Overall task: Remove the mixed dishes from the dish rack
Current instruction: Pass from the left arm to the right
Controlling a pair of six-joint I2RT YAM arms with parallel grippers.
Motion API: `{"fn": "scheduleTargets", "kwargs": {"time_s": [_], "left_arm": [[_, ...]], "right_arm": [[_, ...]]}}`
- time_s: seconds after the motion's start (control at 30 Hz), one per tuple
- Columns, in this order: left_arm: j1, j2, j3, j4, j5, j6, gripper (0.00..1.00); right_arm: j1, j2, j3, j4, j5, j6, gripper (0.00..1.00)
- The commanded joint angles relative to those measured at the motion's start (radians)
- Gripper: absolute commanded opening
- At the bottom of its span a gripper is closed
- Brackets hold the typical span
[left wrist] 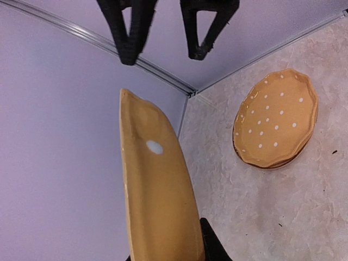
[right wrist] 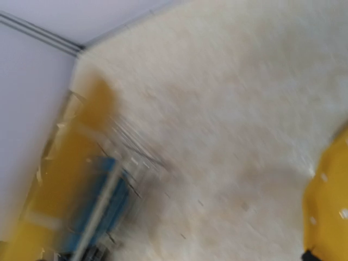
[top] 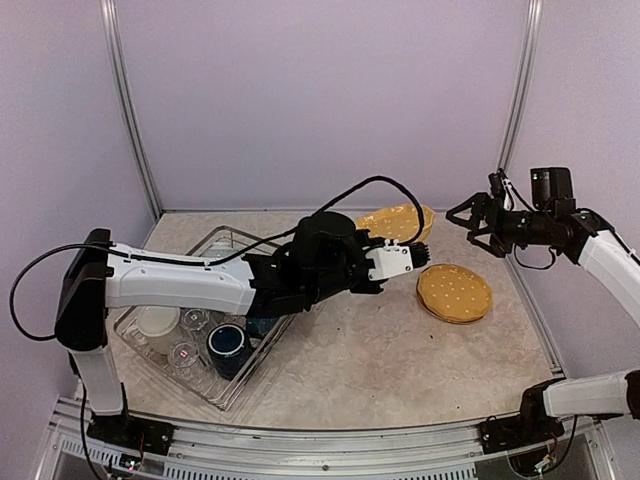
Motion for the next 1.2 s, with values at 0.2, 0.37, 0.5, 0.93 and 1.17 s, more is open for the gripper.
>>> {"fn": "scheduleTargets", "kwargs": {"time_s": [0.2,0.37,0.5,0.93,1.17], "left_arm": [[-0.031,0.07,0.032,0.346,-0.102,0.312,0.0],[-0.037,0.126,0.063,0.382,-0.121,0.393,0.0],[-0.042,0.173,0.101,0.373,-0.135,0.448,0.0],[-0.074,0.231,0.134,0.419,-0.172,0.553,0.0],[-0.088,0.225,0.128,0.418,-0.198,0.549,0.0]], "right_arm": [[0.047,-0.04,0.024,0.151,0.019,0.165,0.98],[0.104,0.019,0.033,0.099,0.106,0.149,0.94],[0.152,0.063,0.048,0.064,0.185,0.133,0.84],[0.164,0.014,-0.143,0.26,0.144,0.297,0.63],[0.164,-0.016,-0.262,0.483,0.073,0.435,0.41]]}}
